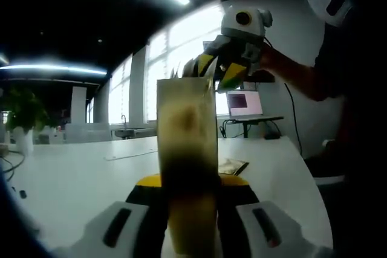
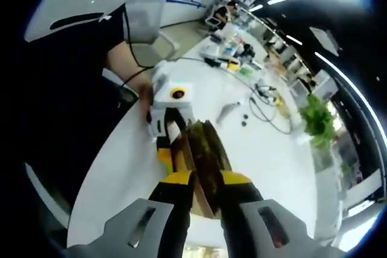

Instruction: Extract single mask from mask box in order stack masks on table

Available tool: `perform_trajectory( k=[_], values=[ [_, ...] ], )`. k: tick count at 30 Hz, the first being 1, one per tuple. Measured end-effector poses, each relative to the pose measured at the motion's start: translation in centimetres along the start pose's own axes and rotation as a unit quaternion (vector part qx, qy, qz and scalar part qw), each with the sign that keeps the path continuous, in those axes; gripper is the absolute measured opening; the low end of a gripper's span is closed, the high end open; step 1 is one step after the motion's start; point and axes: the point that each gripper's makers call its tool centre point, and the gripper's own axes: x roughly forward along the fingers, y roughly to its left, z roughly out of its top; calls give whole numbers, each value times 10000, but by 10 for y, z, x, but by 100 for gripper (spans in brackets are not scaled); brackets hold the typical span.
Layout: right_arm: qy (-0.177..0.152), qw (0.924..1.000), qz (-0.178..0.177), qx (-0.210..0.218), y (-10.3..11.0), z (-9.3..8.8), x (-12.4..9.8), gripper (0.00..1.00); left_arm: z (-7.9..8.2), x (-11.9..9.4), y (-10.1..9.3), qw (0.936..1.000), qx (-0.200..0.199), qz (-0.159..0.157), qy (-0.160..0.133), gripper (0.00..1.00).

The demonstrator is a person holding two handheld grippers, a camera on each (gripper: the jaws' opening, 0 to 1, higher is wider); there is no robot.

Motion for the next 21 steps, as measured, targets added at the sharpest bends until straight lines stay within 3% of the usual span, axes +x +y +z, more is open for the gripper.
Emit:
perform_trajectory(
  k=[14,21],
  values=[
    [45,10000,41,-64,1,-1,0,10,0,0,0,10000,2,-3,1,33],
    [225,9994,197,-201,-6,-1,3,6,0,0,0,10000,-2,2,2,33]
  ],
)
